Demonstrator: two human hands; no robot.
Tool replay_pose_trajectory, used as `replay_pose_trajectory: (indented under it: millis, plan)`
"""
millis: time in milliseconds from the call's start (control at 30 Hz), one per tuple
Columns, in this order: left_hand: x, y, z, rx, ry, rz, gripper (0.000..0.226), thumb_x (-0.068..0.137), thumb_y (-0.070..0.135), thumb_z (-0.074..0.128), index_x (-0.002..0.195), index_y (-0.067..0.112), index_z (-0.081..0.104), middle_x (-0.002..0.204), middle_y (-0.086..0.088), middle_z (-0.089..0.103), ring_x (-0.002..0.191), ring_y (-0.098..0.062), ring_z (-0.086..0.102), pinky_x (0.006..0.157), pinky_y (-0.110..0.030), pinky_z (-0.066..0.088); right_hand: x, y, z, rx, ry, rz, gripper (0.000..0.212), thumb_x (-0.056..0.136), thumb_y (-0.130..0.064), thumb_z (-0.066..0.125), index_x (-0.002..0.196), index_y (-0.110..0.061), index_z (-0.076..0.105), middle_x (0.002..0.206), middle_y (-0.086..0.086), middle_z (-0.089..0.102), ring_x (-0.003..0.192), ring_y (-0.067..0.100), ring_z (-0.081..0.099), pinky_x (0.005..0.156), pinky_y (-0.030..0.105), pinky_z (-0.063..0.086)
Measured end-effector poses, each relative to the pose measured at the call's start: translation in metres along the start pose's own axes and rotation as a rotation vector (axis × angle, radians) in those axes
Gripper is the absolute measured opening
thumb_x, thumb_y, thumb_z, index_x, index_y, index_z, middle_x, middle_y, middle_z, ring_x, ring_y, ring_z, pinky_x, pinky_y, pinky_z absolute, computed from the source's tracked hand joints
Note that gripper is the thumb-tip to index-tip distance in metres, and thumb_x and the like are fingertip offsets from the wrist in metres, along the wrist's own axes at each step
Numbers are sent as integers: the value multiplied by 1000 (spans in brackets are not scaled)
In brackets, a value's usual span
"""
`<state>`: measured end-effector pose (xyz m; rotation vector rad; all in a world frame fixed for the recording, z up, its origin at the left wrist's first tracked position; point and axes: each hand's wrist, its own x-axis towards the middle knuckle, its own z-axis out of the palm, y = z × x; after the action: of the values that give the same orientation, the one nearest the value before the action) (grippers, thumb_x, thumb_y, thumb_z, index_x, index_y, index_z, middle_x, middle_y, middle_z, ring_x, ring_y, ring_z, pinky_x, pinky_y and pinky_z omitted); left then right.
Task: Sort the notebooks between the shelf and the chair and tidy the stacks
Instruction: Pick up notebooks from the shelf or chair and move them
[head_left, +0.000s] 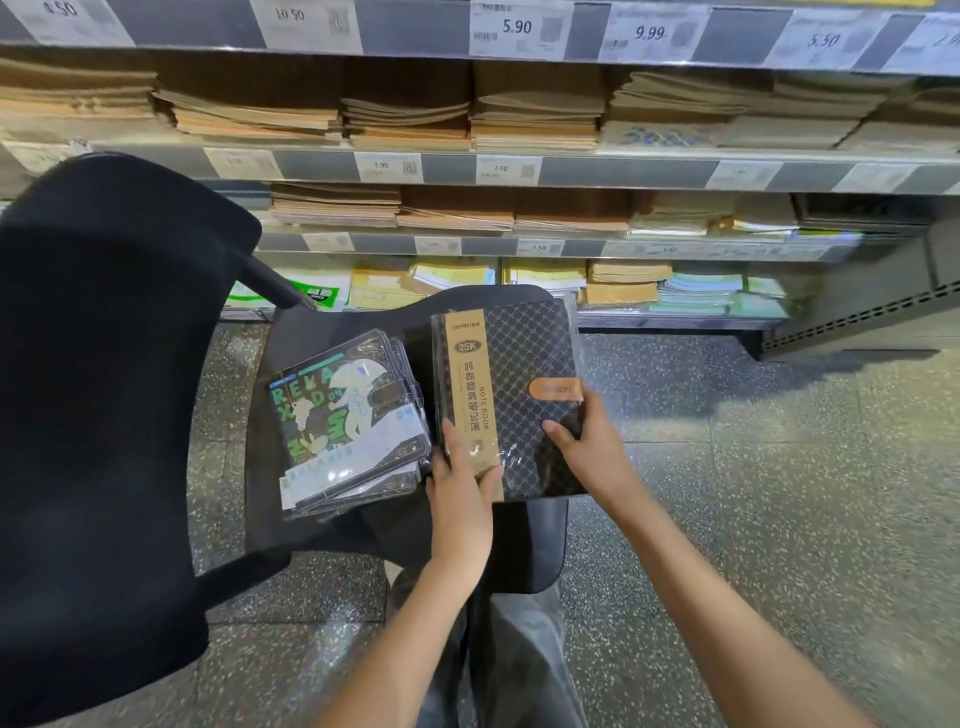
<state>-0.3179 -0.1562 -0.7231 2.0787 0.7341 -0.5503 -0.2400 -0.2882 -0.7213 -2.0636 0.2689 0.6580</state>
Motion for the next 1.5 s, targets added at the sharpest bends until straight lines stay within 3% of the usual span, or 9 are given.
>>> replay_pose_trajectory:
  millis: [300, 433, 567, 767, 900, 1033, 1100, 1300, 1500]
  plan:
    - [-1, -2, 4, -298, 42, -39, 81, 89, 18, 59, 149, 27, 6, 149, -3, 26, 129, -19, 40, 96, -23, 34, 0, -1, 7, 223, 7, 21, 52, 83, -7, 66, 125, -17, 38, 107, -9, 54, 91, -3, 55, 74, 11, 48]
    - [-1, -3, 1, -389, 62, -106, 80, 85, 11, 65, 148, 25, 18, 141, -3, 30, 130, -16, 35, 95, -19, 28, -2, 2, 15, 209, 60, 34, 59, 82, -12, 68, 132, -17, 38, 123, -1, 56, 113, 15, 54, 98, 38, 45]
    - [2, -9, 2, -416, 72, -148, 80, 81, 12, 69, 146, 25, 25, 134, -6, 33, 129, -21, 36, 110, -36, 30, -7, 1, 20, 215, 97, -1, 54, 83, -9, 66, 128, -22, 40, 120, -4, 57, 112, 12, 55, 101, 42, 43]
    - [-1, -24, 10, -635, 19, -220, 80, 75, 28, 74, 142, 27, 30, 132, -9, 46, 115, -18, 54, 101, -46, 44, -8, -8, 16, 147, 108, -78, 54, 78, -18, 68, 126, -28, 45, 117, -9, 60, 110, 12, 56, 95, 47, 45]
    - [-6, -17, 11, -758, 0, -244, 45, 83, 18, 68, 124, 27, 53, 124, -9, 55, 105, -18, 60, 91, -40, 51, -10, -16, 8, 68, 84, -143, 60, 80, -17, 69, 132, -27, 41, 124, -10, 56, 116, 11, 51, 99, 45, 42]
    - [-13, -3, 1, -854, 6, -199, 46, 84, 8, 65, 127, 20, 52, 117, -3, 62, 104, -13, 61, 78, -23, 51, -14, -30, -3, 62, 101, -200, 60, 78, -19, 70, 130, -29, 42, 123, -11, 56, 115, 11, 52, 99, 46, 42]
    - [-15, 10, -8, -868, 14, -173, 48, 84, 7, 65, 128, 19, 50, 114, 1, 64, 105, -14, 60, 85, -30, 52, -17, -39, -11, 115, 113, -219, 59, 77, -17, 70, 130, -26, 44, 121, -10, 58, 114, 10, 53, 99, 44, 42]
    - [-23, 63, -42, -849, 0, -69, 45, 86, 10, 64, 122, 25, 41, 110, 8, 60, 101, -10, 58, 78, -29, 49, -30, -90, -47, 204, 165, -337, 51, 79, -3, 68, 120, -24, 47, 109, -17, 57, 102, -12, 51, 89, 9, 38]
    - [-45, 130, -100, -798, 45, 136, 48, 85, 13, 65, 119, 29, 36, 99, 22, 55, 86, 14, 55, 76, -17, 47, -51, -162, -91, 255, 254, -475, 56, 79, -5, 69, 128, -19, 46, 120, -8, 57, 114, 1, 51, 99, 19, 38]
